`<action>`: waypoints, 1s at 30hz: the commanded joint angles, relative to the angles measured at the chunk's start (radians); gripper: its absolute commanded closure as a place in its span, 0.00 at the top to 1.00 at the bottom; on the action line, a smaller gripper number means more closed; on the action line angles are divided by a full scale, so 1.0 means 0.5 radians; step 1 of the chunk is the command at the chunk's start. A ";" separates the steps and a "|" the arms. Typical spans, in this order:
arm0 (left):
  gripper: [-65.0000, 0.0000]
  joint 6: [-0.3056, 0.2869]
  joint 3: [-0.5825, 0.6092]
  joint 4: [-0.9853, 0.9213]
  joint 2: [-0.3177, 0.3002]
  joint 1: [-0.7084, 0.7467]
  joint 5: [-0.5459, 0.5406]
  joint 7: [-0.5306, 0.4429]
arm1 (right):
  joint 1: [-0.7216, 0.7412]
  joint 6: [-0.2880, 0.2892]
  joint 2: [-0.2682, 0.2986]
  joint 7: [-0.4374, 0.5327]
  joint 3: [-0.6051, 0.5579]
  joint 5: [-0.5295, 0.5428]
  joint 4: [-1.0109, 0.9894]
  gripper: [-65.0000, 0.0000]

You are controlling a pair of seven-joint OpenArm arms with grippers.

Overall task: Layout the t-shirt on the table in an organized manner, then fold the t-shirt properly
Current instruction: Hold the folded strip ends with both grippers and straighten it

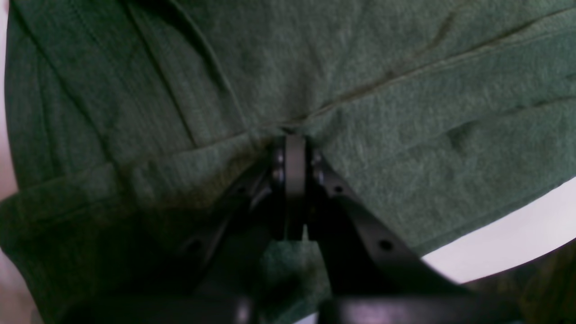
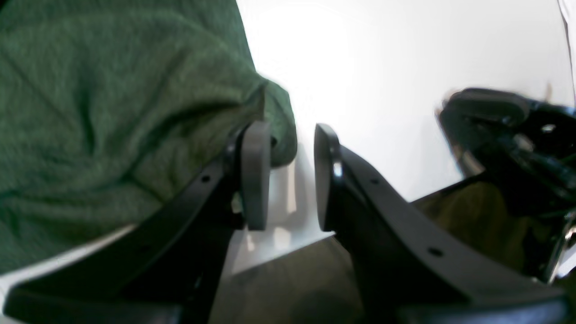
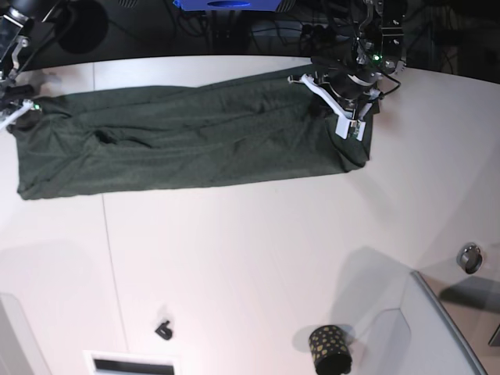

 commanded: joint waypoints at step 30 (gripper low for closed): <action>0.00 0.023 -0.002 -0.059 -0.108 -0.033 0.026 0.061 | 0.027 -0.016 0.347 0.123 -0.244 0.004 -0.424 0.01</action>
